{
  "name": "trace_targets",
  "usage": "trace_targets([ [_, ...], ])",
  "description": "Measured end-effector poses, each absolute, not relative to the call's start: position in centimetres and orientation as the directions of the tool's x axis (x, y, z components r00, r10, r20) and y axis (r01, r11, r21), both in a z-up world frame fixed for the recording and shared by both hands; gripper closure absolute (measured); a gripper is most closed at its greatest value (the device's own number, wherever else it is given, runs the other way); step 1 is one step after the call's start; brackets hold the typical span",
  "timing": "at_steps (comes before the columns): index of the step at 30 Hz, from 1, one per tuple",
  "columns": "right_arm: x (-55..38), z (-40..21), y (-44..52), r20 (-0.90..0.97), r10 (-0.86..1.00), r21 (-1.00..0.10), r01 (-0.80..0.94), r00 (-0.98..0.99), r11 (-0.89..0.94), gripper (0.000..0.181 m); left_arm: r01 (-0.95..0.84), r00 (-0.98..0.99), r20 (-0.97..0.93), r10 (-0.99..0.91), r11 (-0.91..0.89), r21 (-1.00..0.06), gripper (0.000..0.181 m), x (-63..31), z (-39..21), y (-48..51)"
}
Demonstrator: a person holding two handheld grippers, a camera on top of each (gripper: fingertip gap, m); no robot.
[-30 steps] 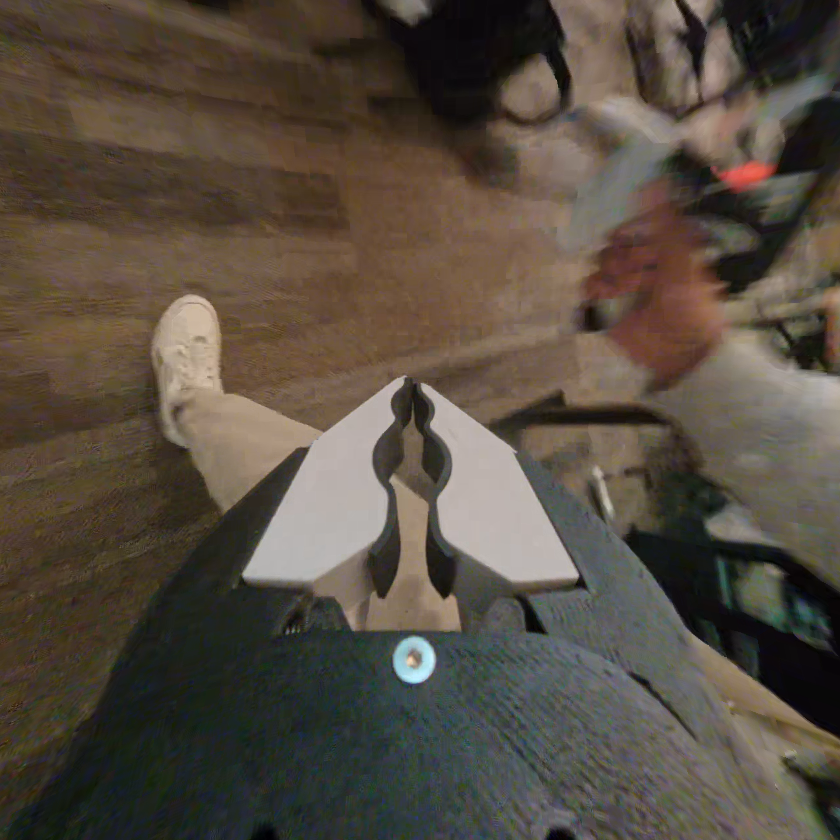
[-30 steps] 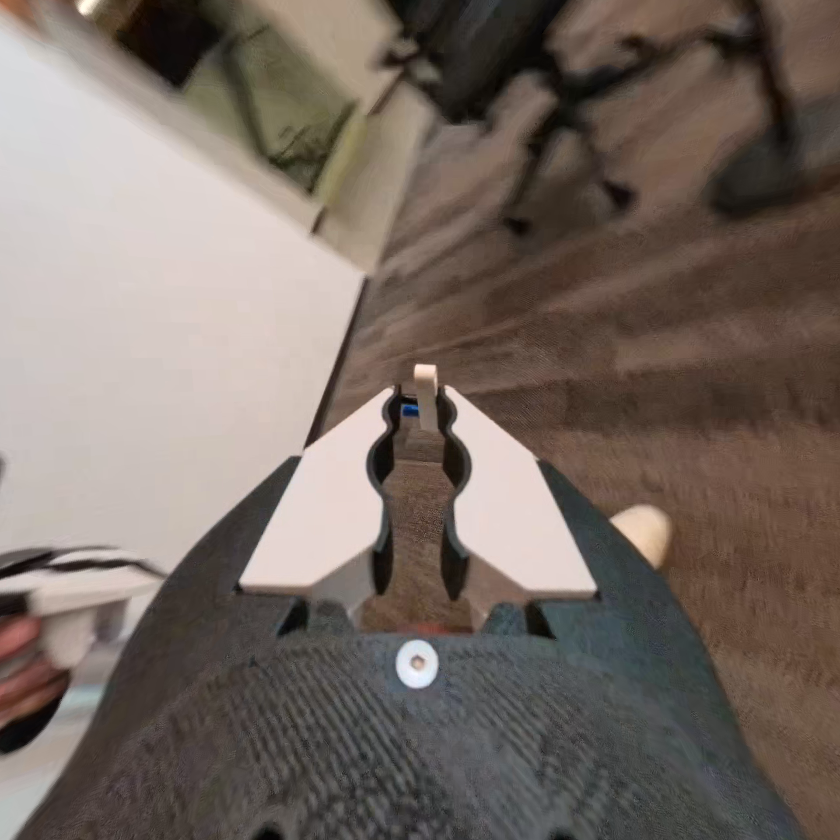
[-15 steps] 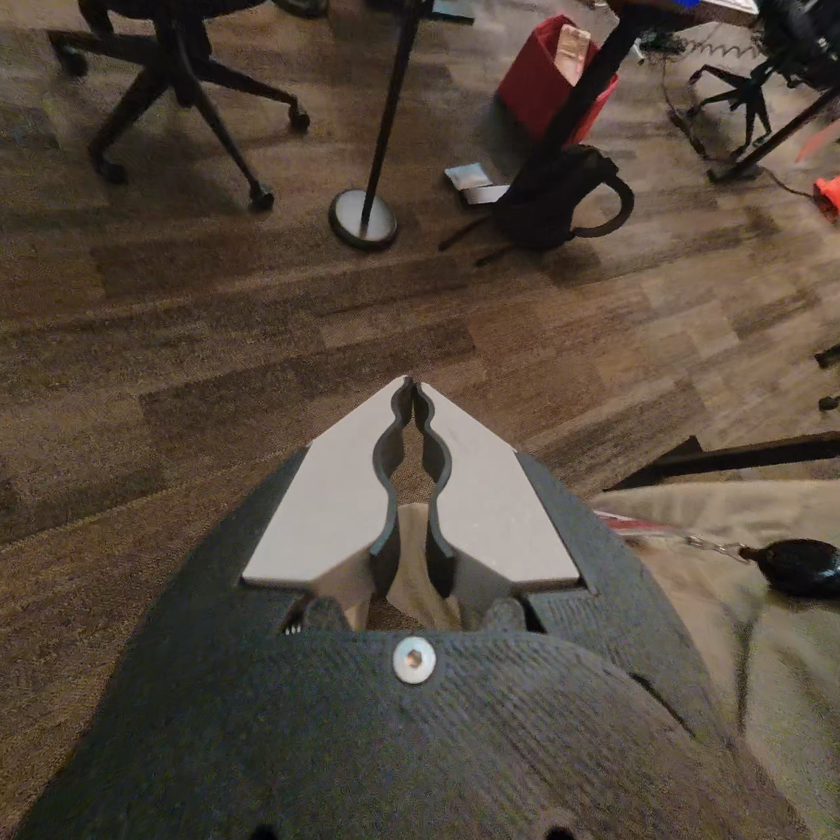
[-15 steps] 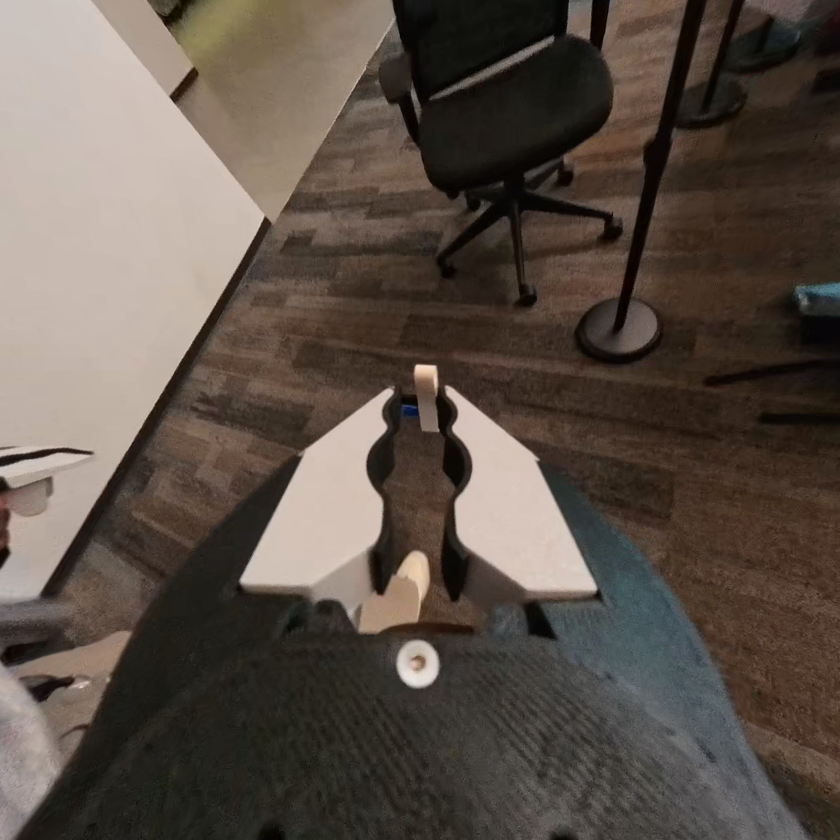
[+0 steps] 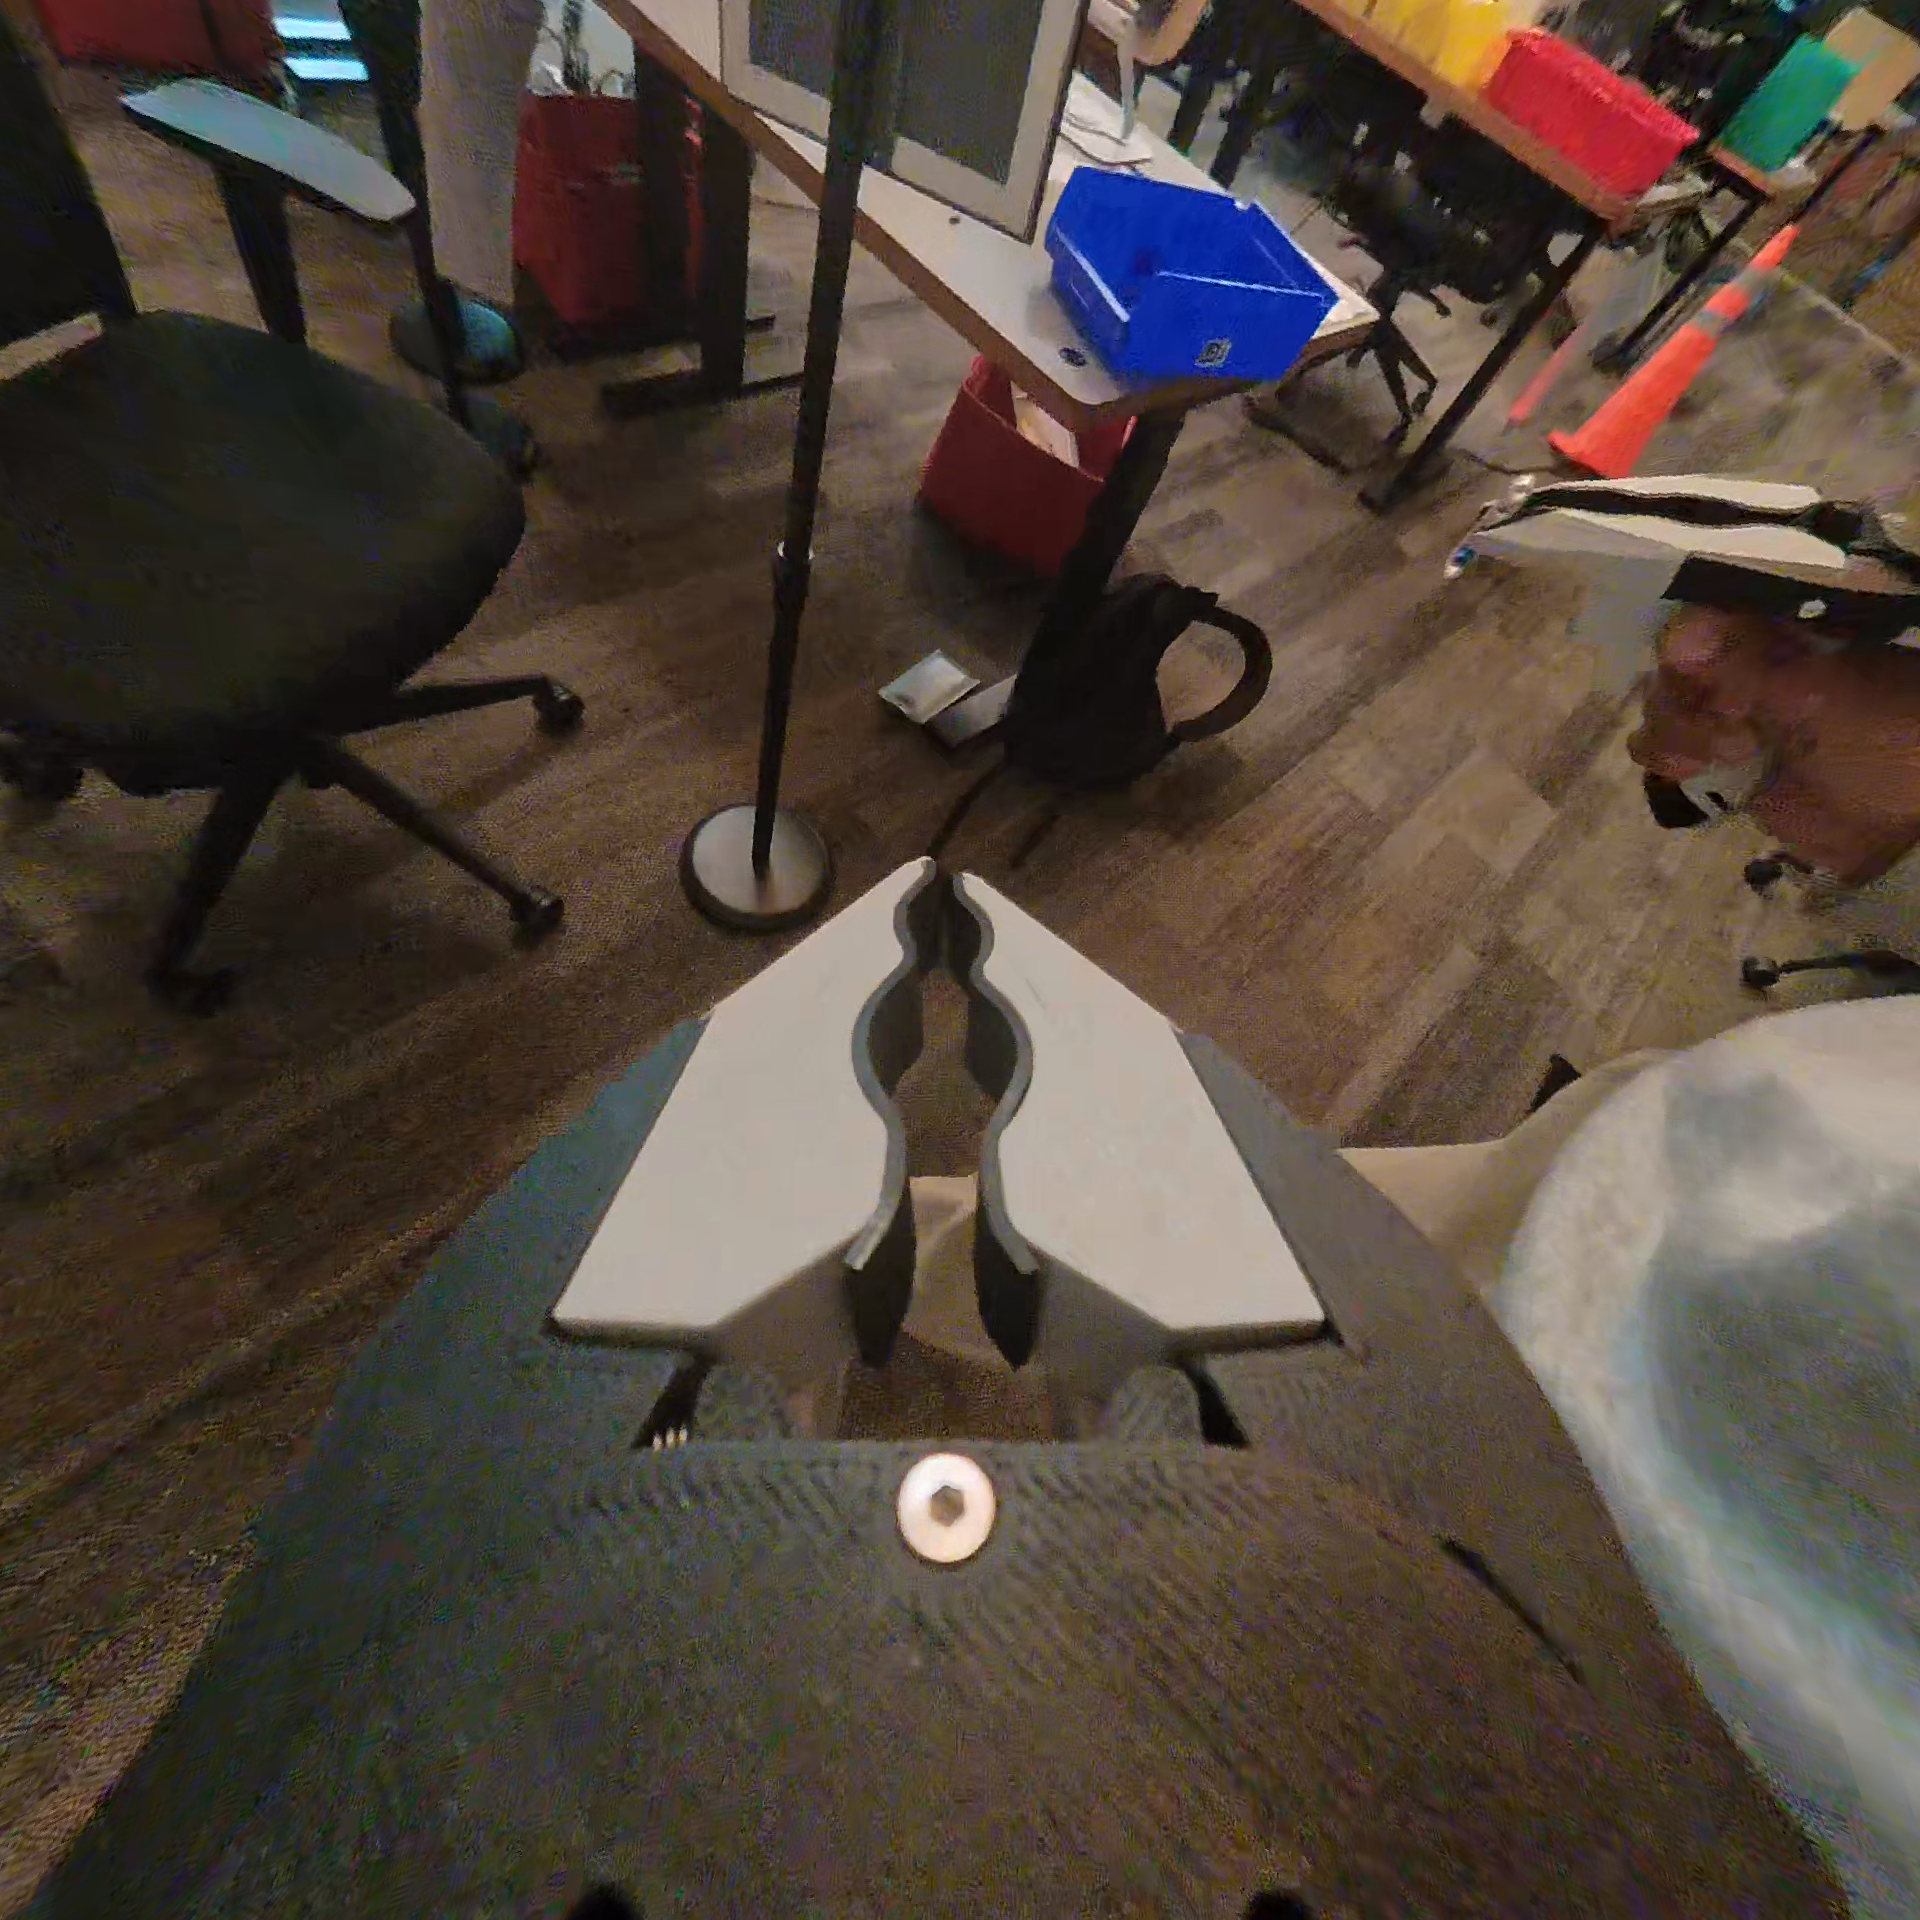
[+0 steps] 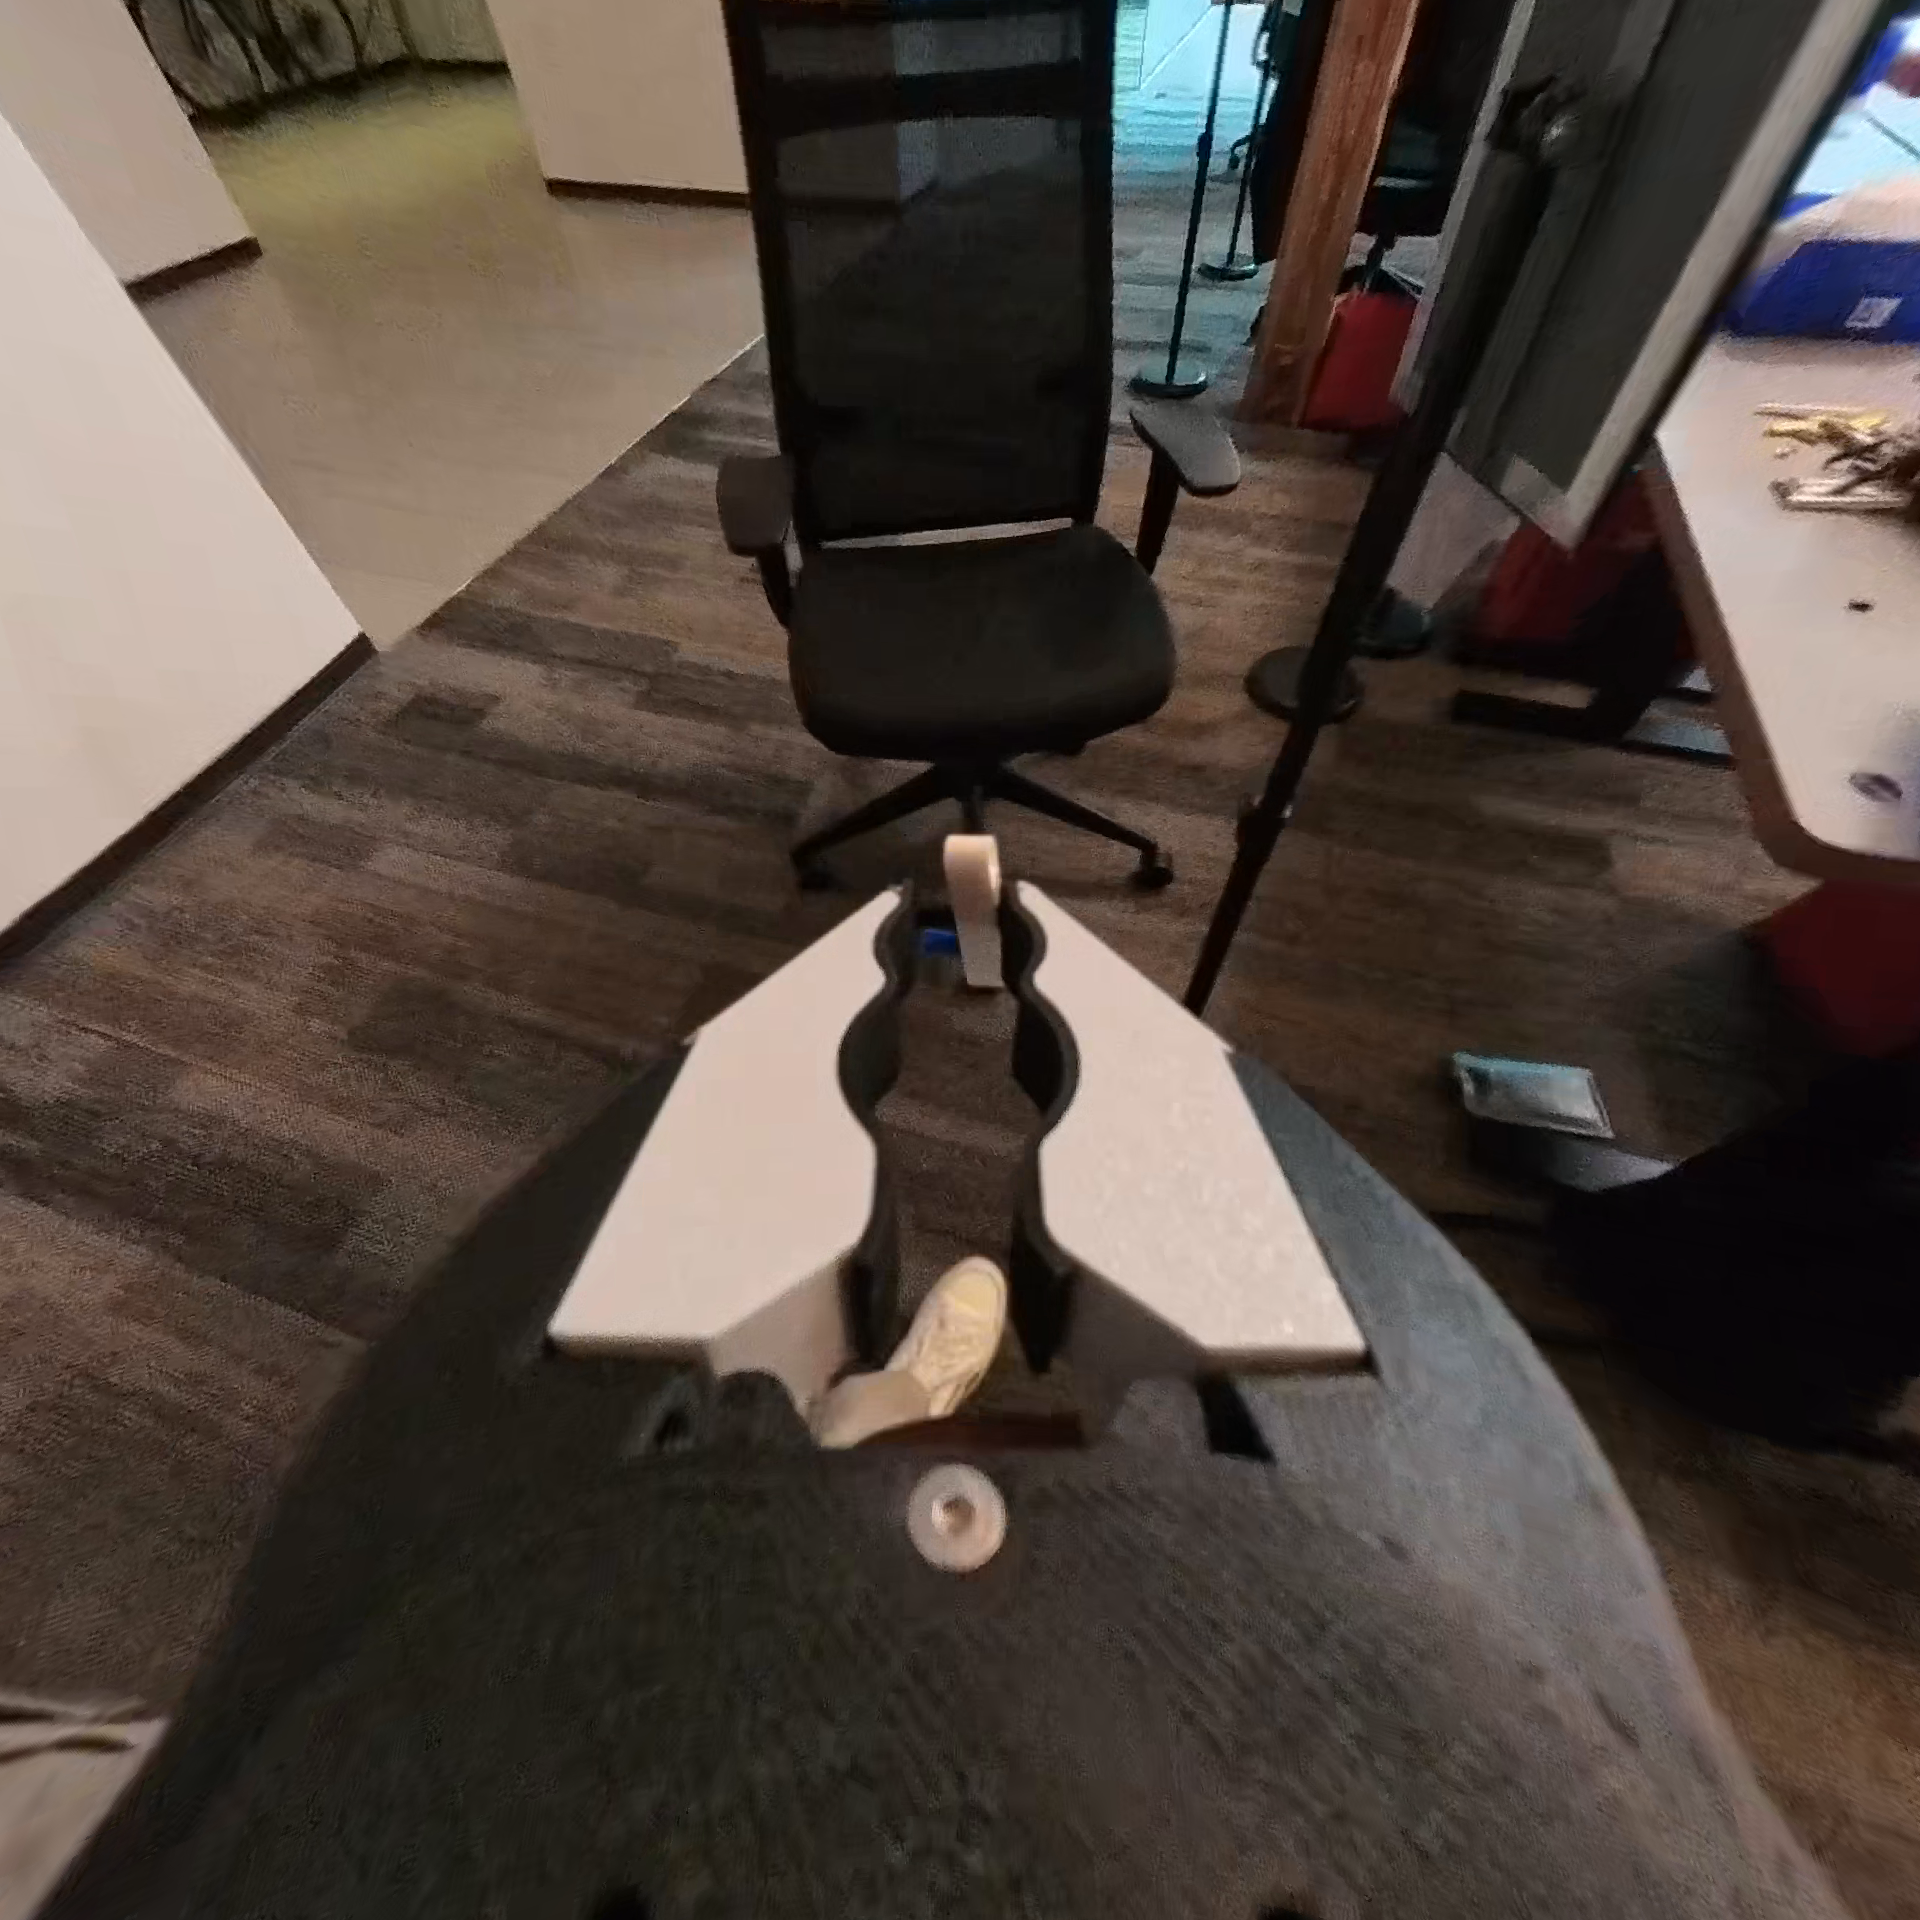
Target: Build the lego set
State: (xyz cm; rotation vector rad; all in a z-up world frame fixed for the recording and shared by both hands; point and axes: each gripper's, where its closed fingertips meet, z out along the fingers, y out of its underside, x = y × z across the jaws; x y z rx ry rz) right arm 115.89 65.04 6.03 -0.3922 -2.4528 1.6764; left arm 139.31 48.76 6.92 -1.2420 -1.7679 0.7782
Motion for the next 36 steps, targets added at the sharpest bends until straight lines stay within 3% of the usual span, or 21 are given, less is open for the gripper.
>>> trace_targets([
  [3, 112.1, 5.0, 57.4, -0.109, 0.216, -0.936, 0.173, -0.970, 0.307, 0.167, 0.437, -0.247, 0.249, 0.937, 0.337, -0.834, 0.181, 135.8, 7.0, 43.9],
  [5, 109.8, 5.5, 51.7, -0.024, 0.139, -0.941, 0.069, -0.990, 0.330, 0.167, 0.432, -0.342, 0.257, 0.904, 0.394, -0.811, 0.181, 134.1, 6.7, 40.5],
  [7, 108.6, 8.6, 45.8, 0.079, 0.029, -0.956, -0.067, -0.996, 0.287, 0.167, 0.413, -0.397, 0.278, 0.875, 0.441, -0.797, 0.181, 131.6, 7.9, 37.3],
  [11, 106.9, 13.9, 35.5, 0.049, -0.165, -0.988, -0.072, -0.985, 0.136, 0.166, 0.416, -0.530, 0.139, 0.836, 0.400, -0.817, 0.181, 126.5, 9.1, 30.0],
  [16, 98.8, 20.0, 27.1, 0.533, 0.074, -0.846, -0.532, -0.843, 0.040, 0.167, 0.366, -0.620, 0.103, 0.778, 0.403, -0.839, 0.181, 119.6, 10.0, 22.5],
  [20, 92.5, 22.3, 22.0, 0.588, 0.179, -0.806, -0.589, -0.789, 0.052, 0.168, 0.389, -0.559, 0.140, 0.817, 0.408, -0.826, 0.181, 112.5, 8.9, 16.9],
  [26, 84.9, 21.0, 14.2, 0.663, 0.279, -0.746, -0.645, -0.695, 0.167, 0.168, 0.505, -0.346, 0.205, 0.916, 0.366, -0.782, 0.181, 99.7, 7.1, 8.6],
  [29, 81.1, 19.2, 9.5, 0.680, 0.313, -0.732, -0.634, -0.662, 0.249, 0.167, 0.597, -0.175, 0.241, 0.954, 0.298, -0.745, 0.181, 92.4, 4.7, 4.9],
  [31, 78.1, 18.1, 6.6, 0.618, 0.348, -0.786, -0.549, -0.705, 0.284, 0.167, 0.665, -0.062, 0.315, 0.947, 0.275, -0.694, 0.181, 87.8, 3.5, 3.1],
  [34, 74.3, 19.2, 3.8, 0.344, 0.406, -0.938, -0.291, -0.846, 0.188, 0.167, 0.685, 0.013, 0.341, 0.940, 0.240, -0.688, 0.181, 81.6, 4.0, 0.1],
  [36, 72.5, 20.9, 2.6, 0.207, 0.407, -0.977, -0.166, -0.890, 0.133, 0.167, 0.696, 0.027, 0.329, 0.944, 0.219, -0.684, 0.181, 78.8, 4.2, -1.2],
])
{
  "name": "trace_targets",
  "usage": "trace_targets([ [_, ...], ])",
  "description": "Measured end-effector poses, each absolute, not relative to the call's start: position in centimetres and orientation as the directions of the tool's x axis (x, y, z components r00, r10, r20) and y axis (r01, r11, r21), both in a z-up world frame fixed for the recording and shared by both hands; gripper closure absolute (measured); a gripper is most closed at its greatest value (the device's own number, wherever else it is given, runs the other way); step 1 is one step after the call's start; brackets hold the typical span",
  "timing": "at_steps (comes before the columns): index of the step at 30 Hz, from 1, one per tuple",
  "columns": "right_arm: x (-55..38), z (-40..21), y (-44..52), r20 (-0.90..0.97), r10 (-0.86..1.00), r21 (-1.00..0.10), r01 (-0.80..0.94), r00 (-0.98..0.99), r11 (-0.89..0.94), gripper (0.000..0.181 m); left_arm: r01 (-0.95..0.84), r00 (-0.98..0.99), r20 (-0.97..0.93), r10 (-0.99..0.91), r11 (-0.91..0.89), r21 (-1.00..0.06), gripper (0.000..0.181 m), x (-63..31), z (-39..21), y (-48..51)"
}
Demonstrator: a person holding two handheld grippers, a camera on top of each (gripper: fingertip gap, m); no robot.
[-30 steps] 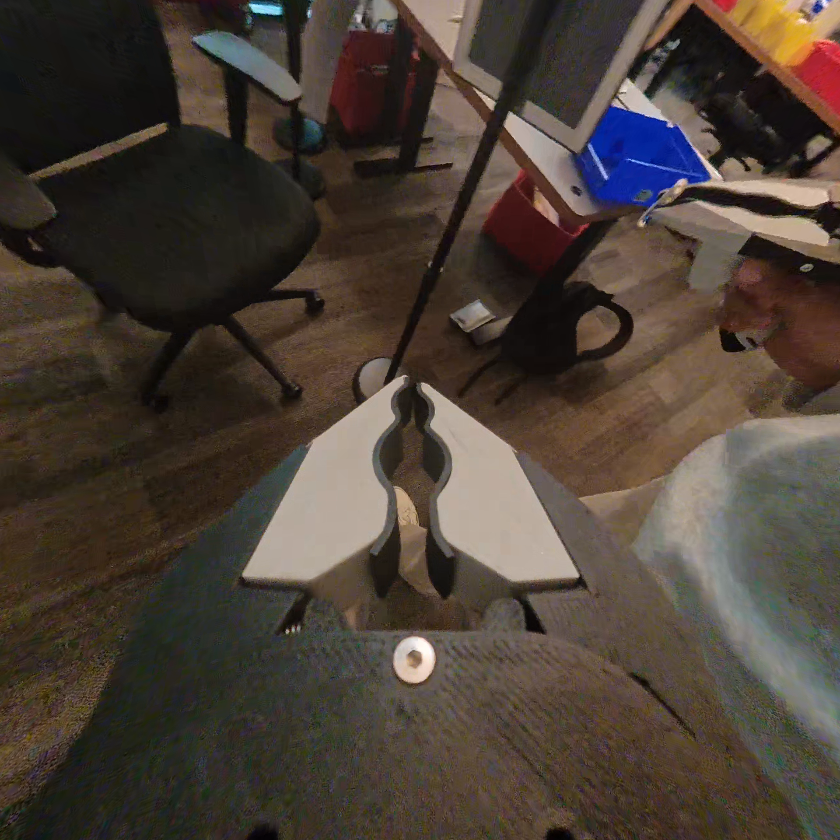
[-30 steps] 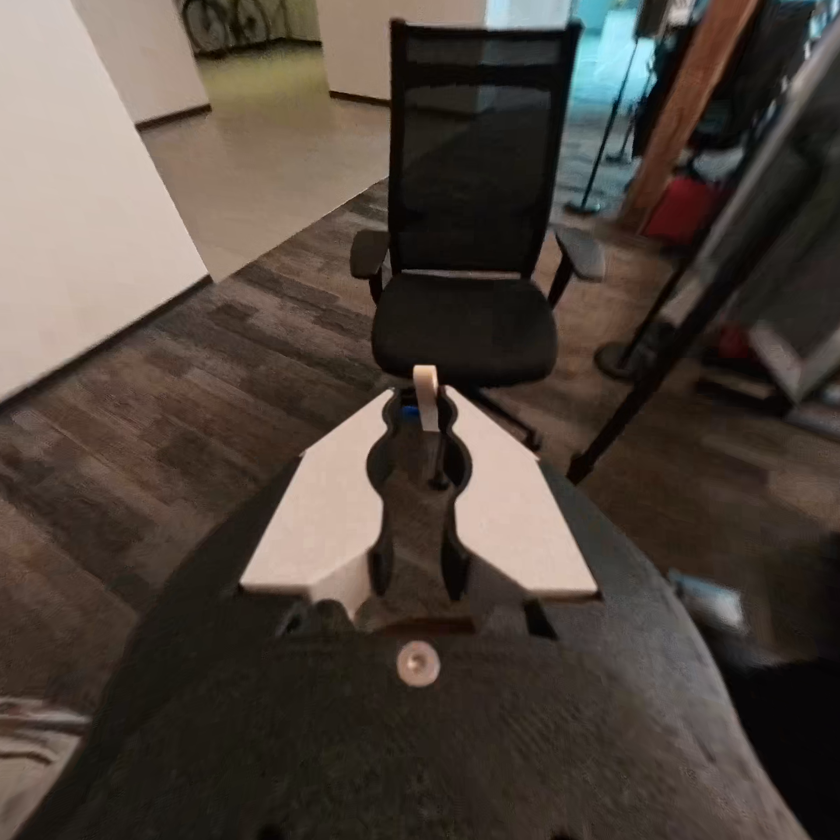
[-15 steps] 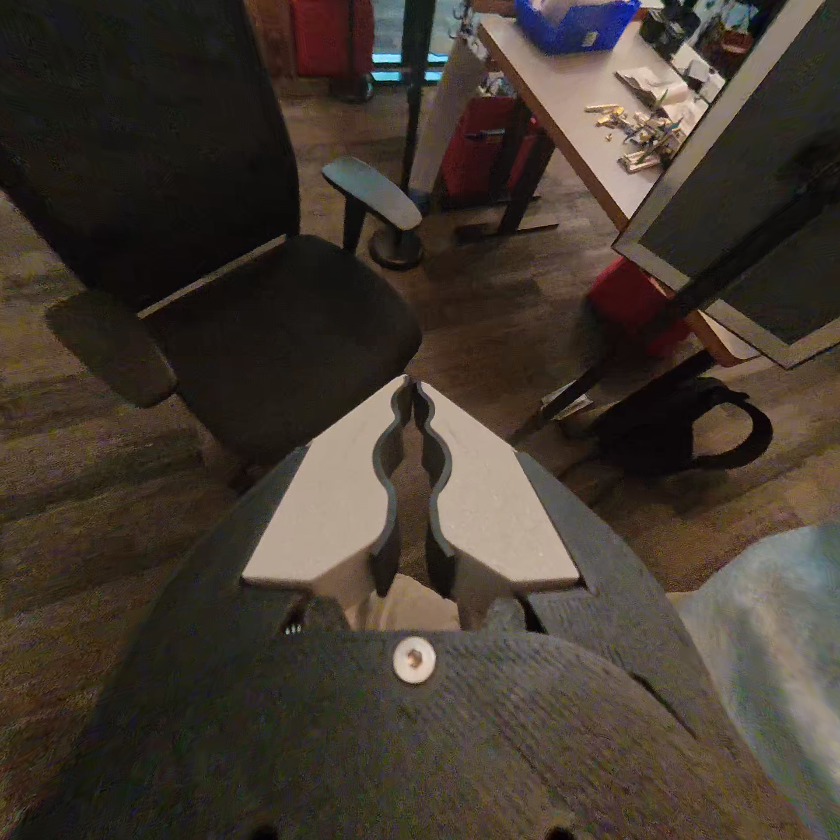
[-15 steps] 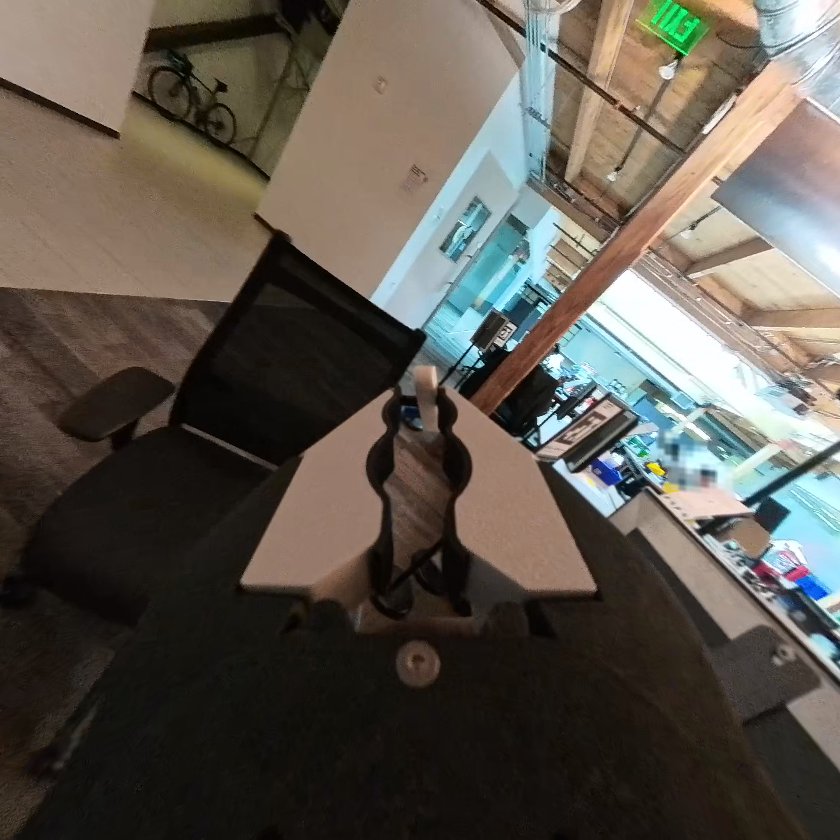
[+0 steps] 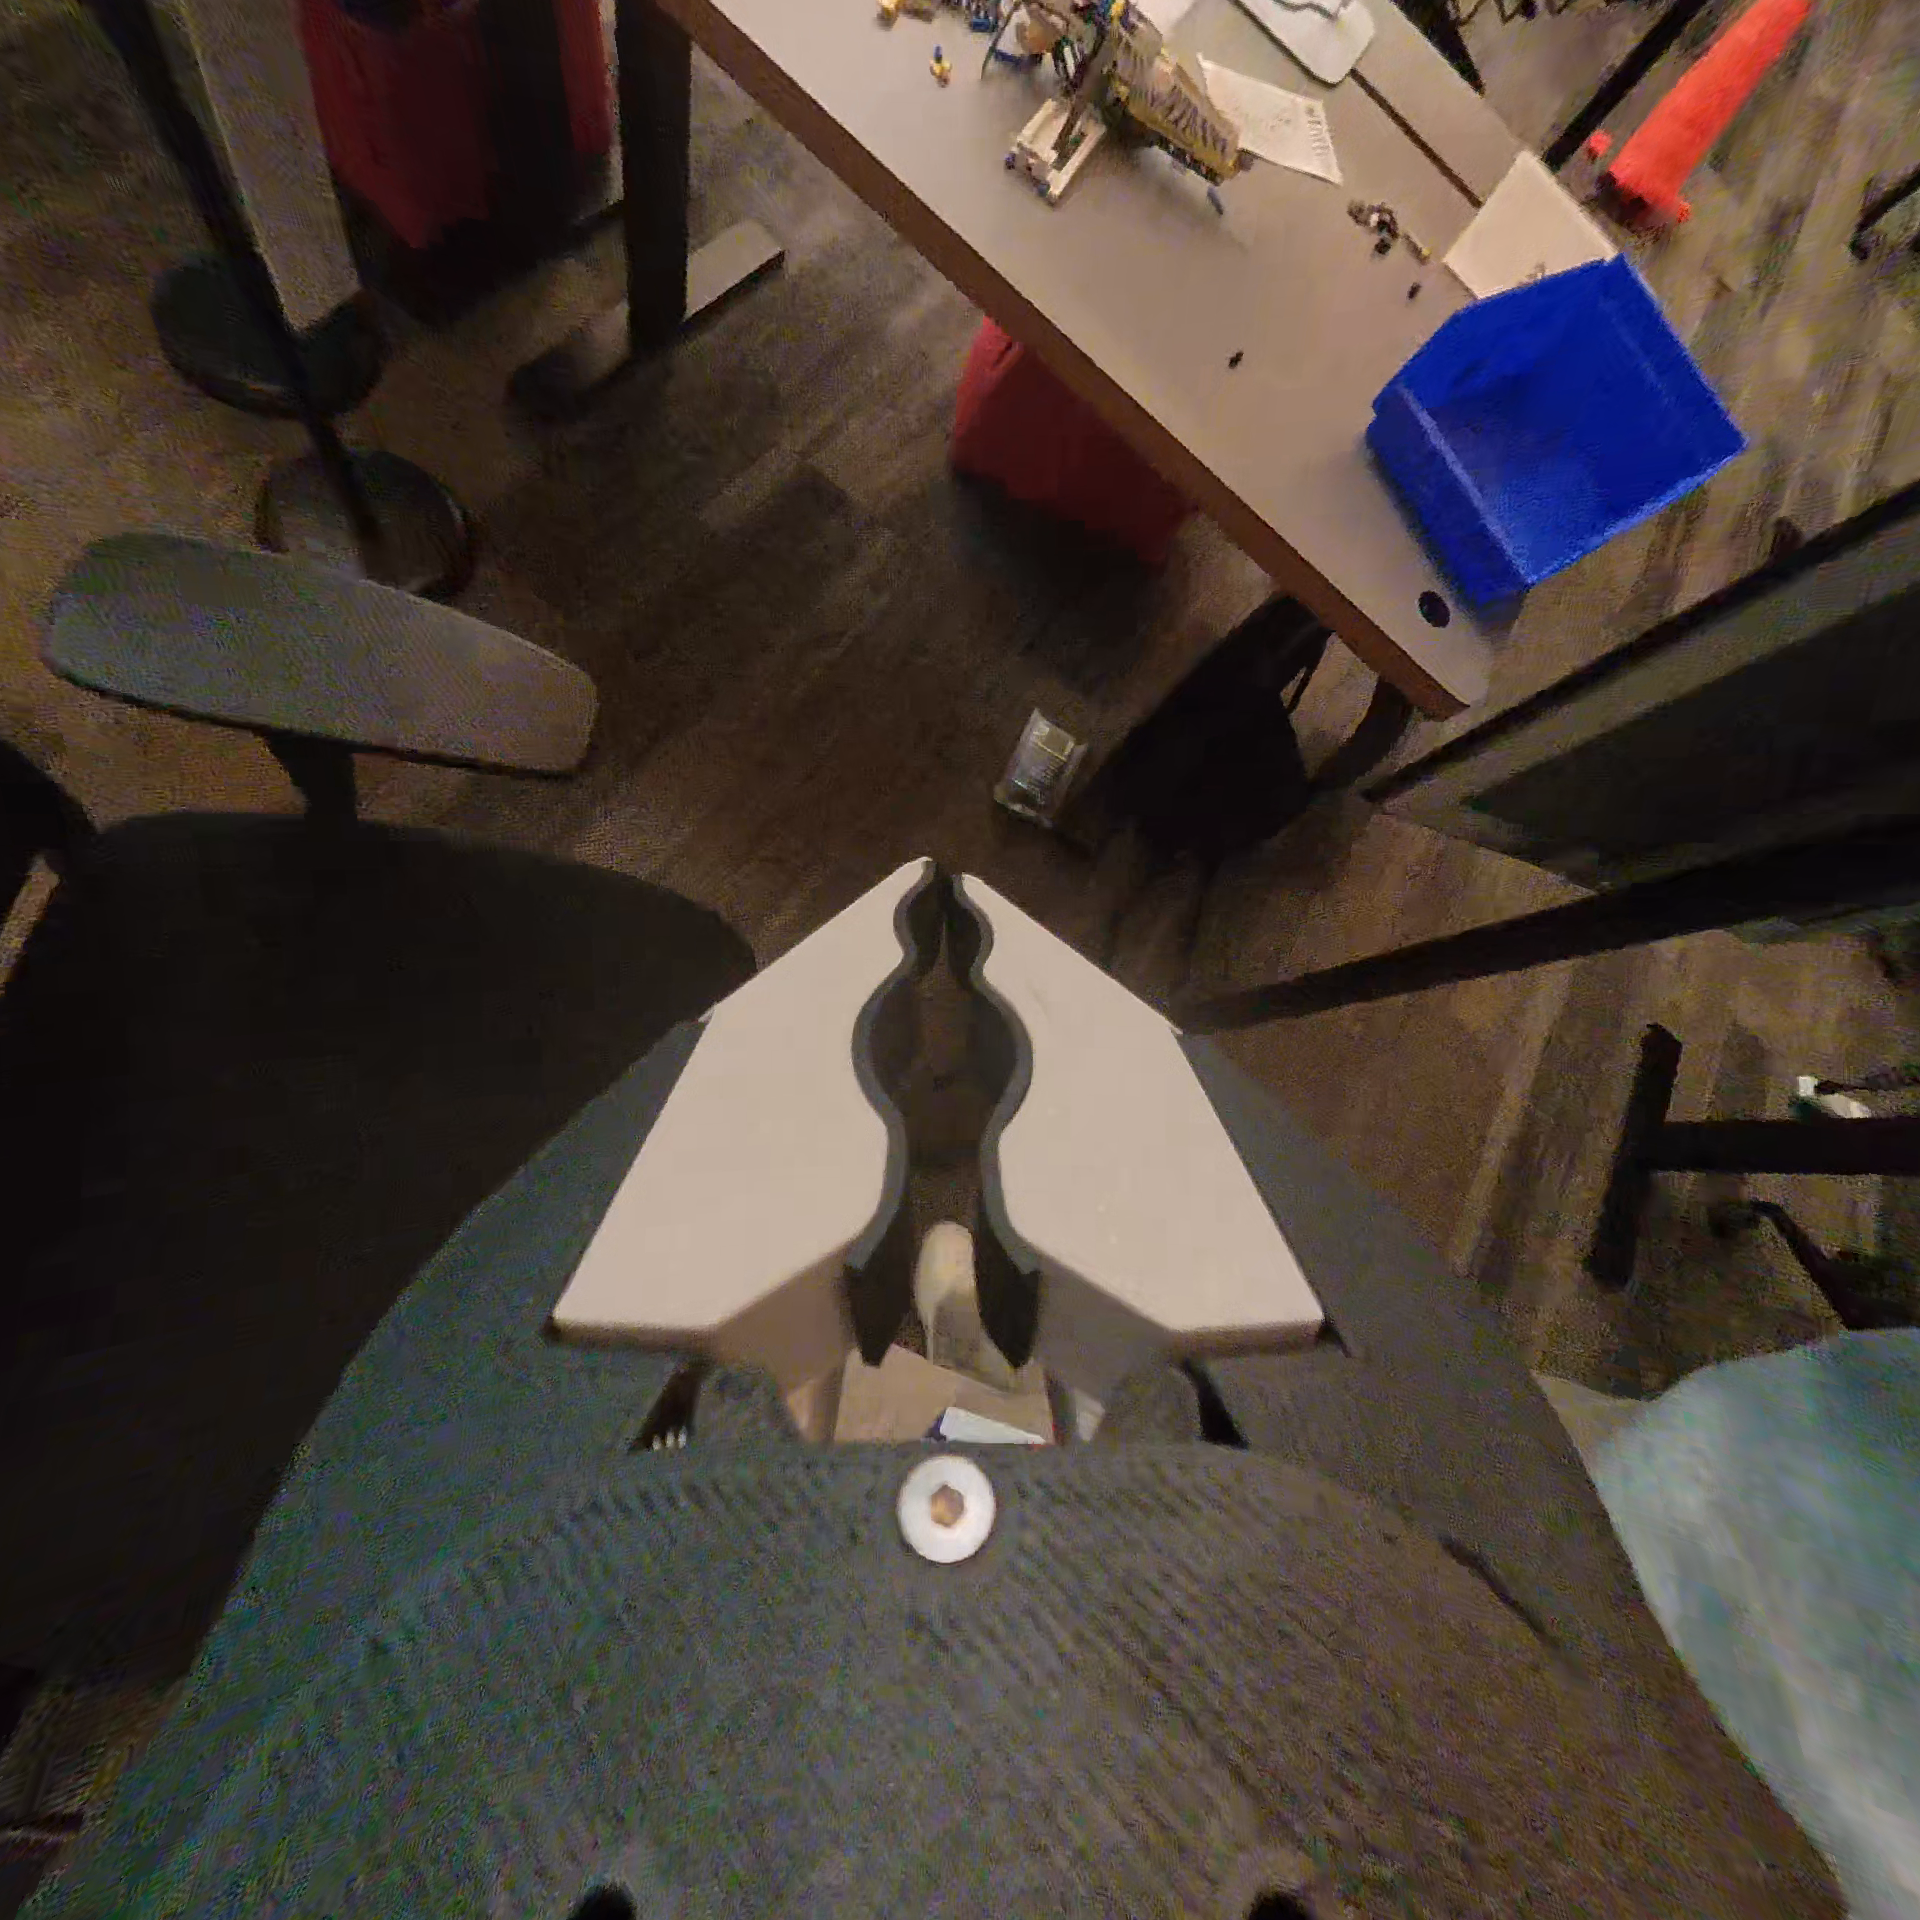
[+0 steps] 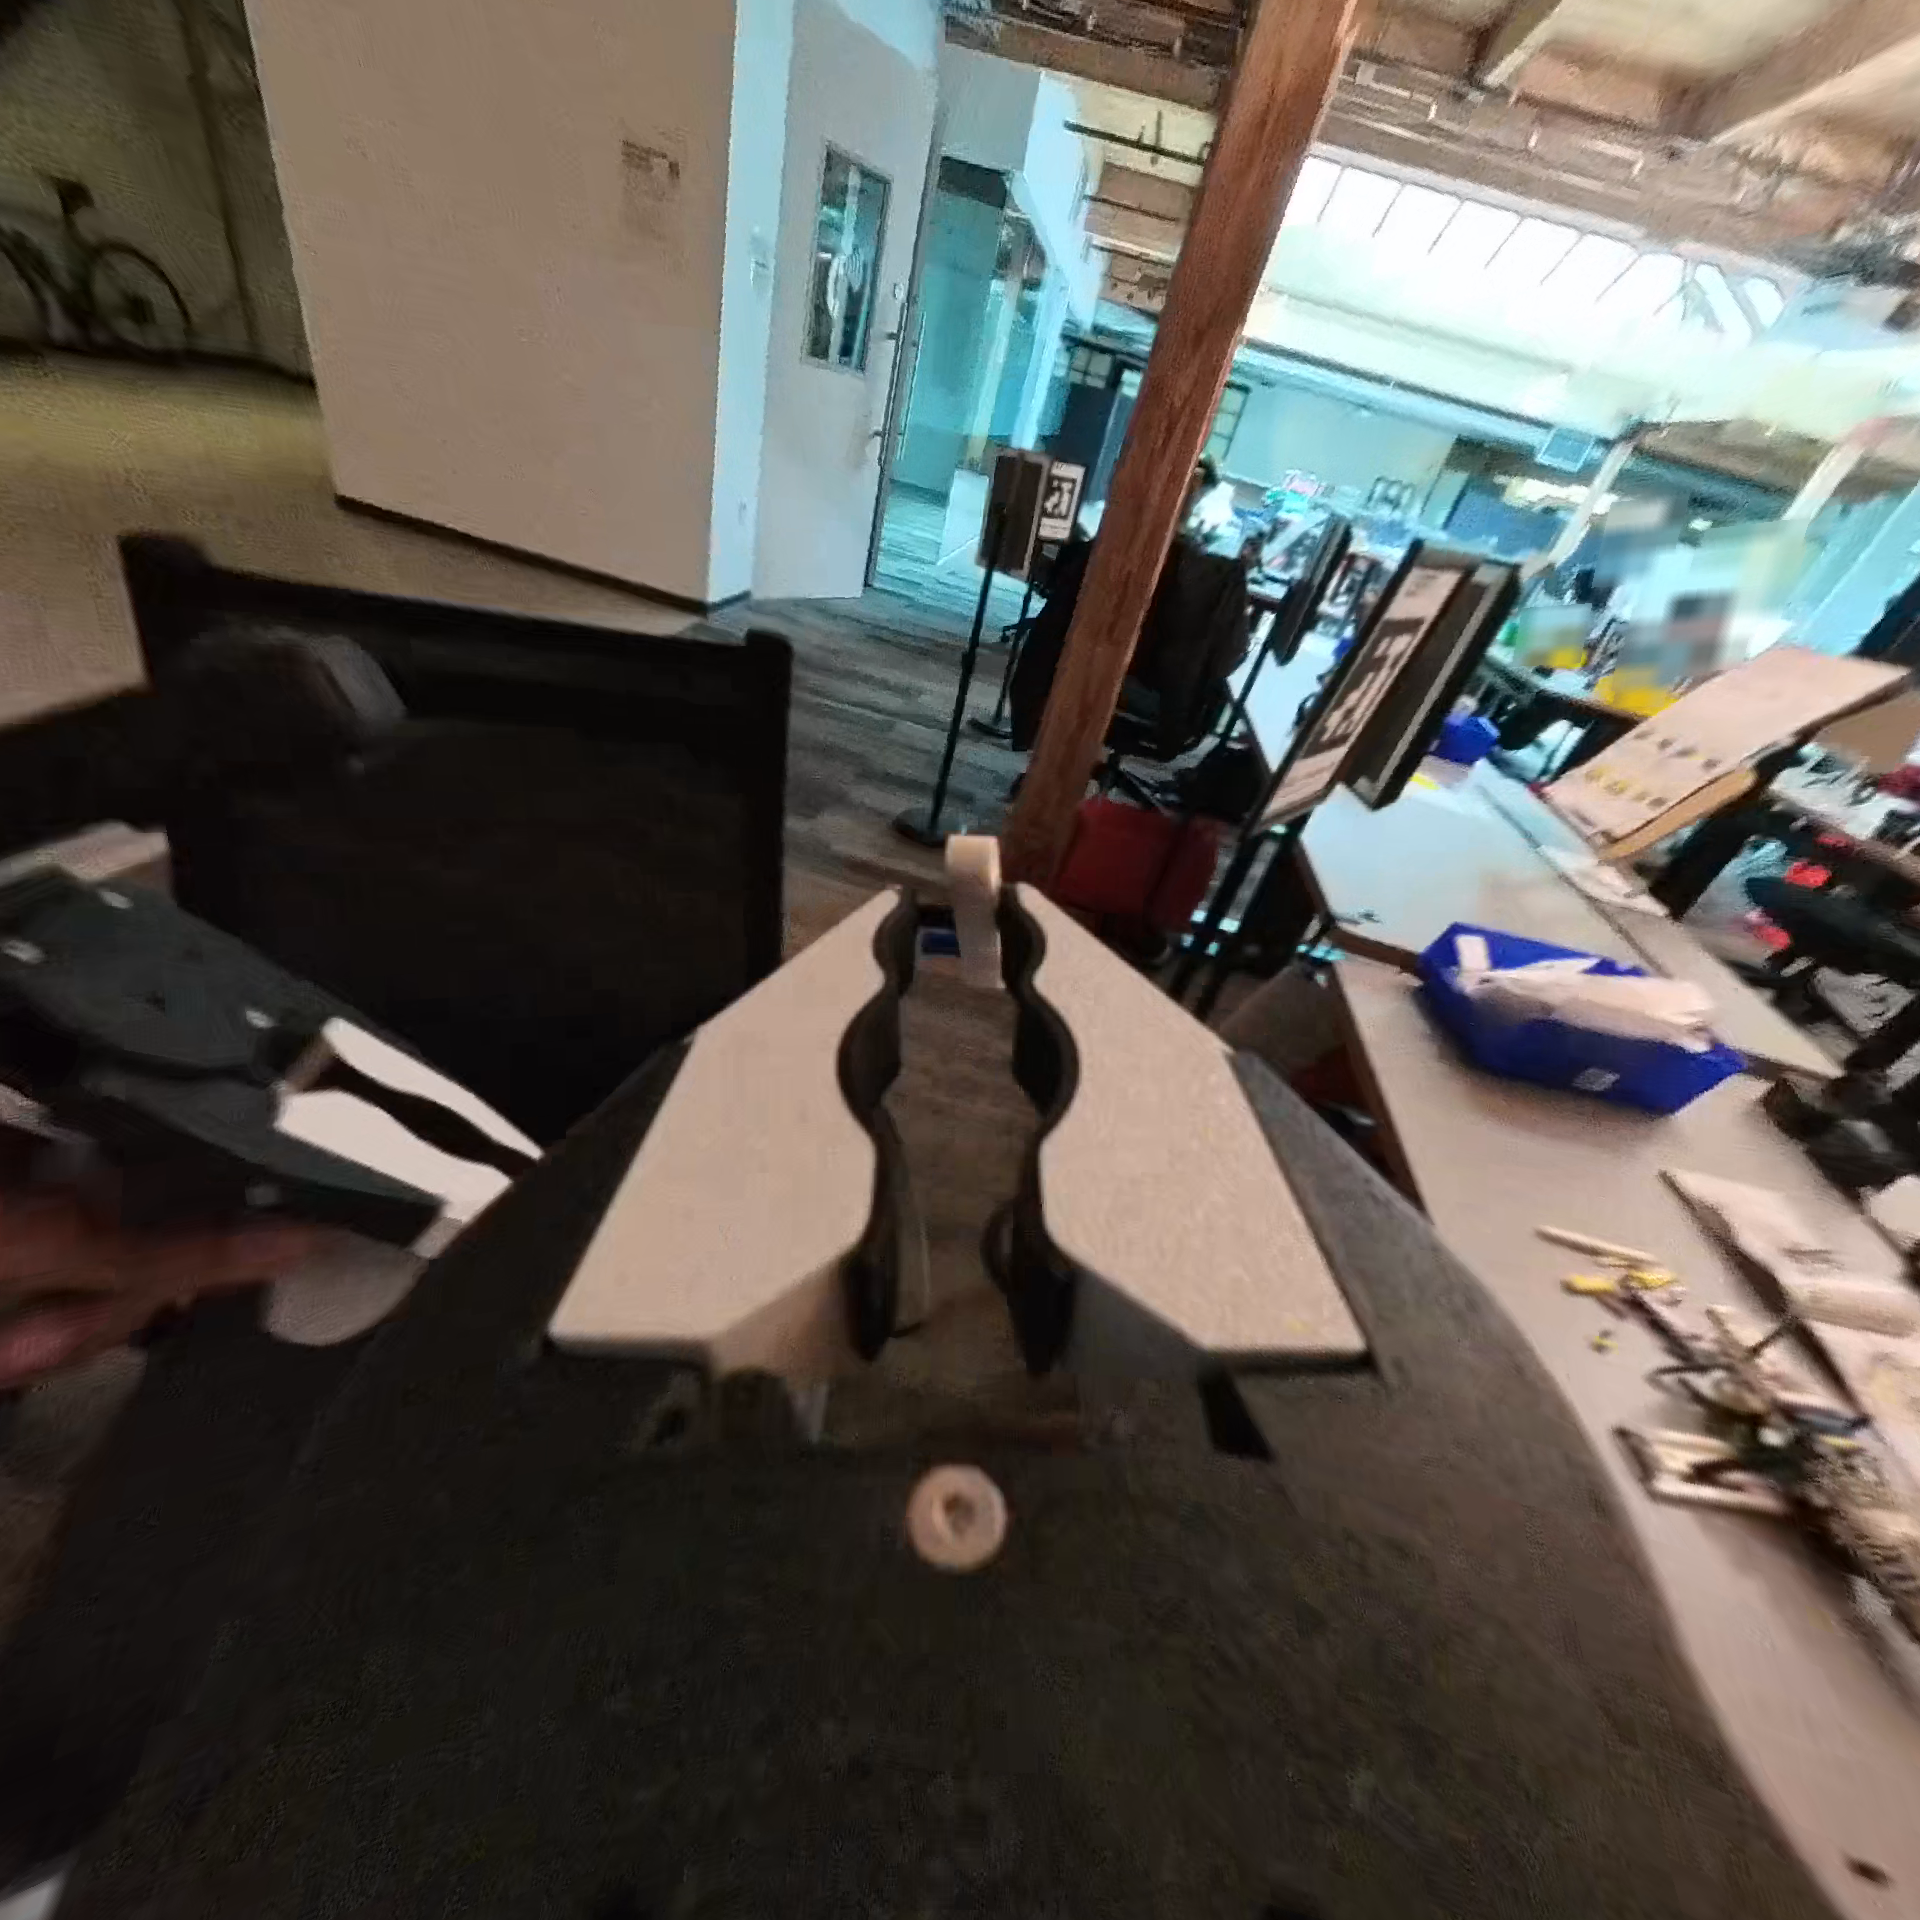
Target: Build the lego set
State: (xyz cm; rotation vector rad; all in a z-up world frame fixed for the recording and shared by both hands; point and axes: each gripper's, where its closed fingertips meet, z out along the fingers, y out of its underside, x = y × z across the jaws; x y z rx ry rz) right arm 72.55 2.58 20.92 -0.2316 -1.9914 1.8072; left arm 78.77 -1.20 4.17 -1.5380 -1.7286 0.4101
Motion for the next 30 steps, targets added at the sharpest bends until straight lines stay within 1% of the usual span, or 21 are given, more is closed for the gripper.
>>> trace_targets([
  [2, 71.5, 20.1, 1.2, 0.166, 0.355, -0.972, -0.091, -0.920, 0.217, 0.167, 0.740, 0.070, 0.261, 0.963, 0.126, -0.661, 0.181, 77.5, 3.2, -1.9],
  [4, 71.0, 17.5, 0.5, 0.103, 0.313, -0.960, -0.012, -0.944, 0.280, 0.166, 0.776, 0.077, 0.158, 0.984, 0.041, -0.630, 0.181, 77.6, 2.0, -3.4],
  [5, 71.1, 16.8, 0.3, 0.055, 0.300, -0.967, 0.025, -0.952, 0.255, 0.166, 0.773, 0.083, 0.144, 0.986, 0.028, -0.633, 0.181, 77.7, 2.1, -3.8],
  [7, 71.4, 17.4, 0.3, -0.021, 0.282, -0.986, 0.066, -0.959, 0.153, 0.166, 0.764, 0.049, 0.109, 0.993, 0.033, -0.645, 0.181, 78.0, 2.7, -4.7],
  [9, 70.8, 19.3, 0.5, -0.017, 0.300, -0.992, 0.054, -0.954, 0.114, 0.166, 0.752, 0.034, 0.159, 0.987, 0.080, -0.654, 0.181, 77.9, 4.0, -4.3],
  [11, 70.4, 22.3, 1.2, 0.040, 0.298, -0.994, -0.008, -0.954, 0.107, 0.166, 0.755, 0.033, 0.171, 0.985, 0.087, -0.650, 0.181, 77.2, 5.3, -4.0],
  [13, 69.5, 24.7, 2.1, 0.084, 0.330, -0.993, -0.051, -0.940, 0.106, 0.167, 0.722, 0.085, 0.126, 0.988, 0.026, -0.692, 0.181, 75.2, 7.6, -3.9],
  [16, 68.8, 26.4, 3.1, 0.086, 0.349, -0.995, -0.061, -0.933, 0.080, 0.167, 0.659, 0.160, 0.018, 0.987, -0.094, -0.747, 0.181, 71.8, 10.8, -3.9],
  [18, 68.4, 27.4, 3.9, 0.118, 0.378, -0.993, -0.103, -0.918, 0.060, 0.167, 0.645, 0.196, 0.010, 0.981, -0.121, -0.754, 0.181, 70.5, 12.0, -3.3],
  [20, 68.2, 29.0, 4.6, 0.091, 0.383, -0.995, -0.098, -0.919, 0.002, 0.167, 0.626, 0.223, 0.020, 0.975, -0.127, -0.770, 0.181, 69.8, 12.9, -2.5],
  [22, 68.3, 30.0, 5.1, 0.048, 0.372, -0.996, -0.073, -0.927, -0.054, 0.167, 0.610, 0.243, 0.017, 0.970, -0.140, -0.780, 0.181, 69.5, 13.3, -1.8],
  [25, 68.0, 31.6, 6.2, 0.024, 0.409, -0.987, -0.087, -0.912, -0.136, 0.167, 0.608, 0.258, 0.038, 0.965, -0.131, -0.783, 0.181, 69.2, 13.0, -1.0],
  [27, 68.5, 32.2, 6.0, -0.015, 0.375, -0.982, -0.058, -0.927, -0.182, 0.167, 0.615, 0.265, 0.075, 0.961, -0.109, -0.781, 0.181, 68.8, 12.7, -0.4],
  [30, 69.2, 32.1, 4.9, -0.010, 0.353, -0.982, -0.058, -0.935, -0.181, 0.167, 0.617, 0.279, 0.089, 0.956, -0.108, -0.779, 0.181, 68.0, 12.6, -0.2],
])
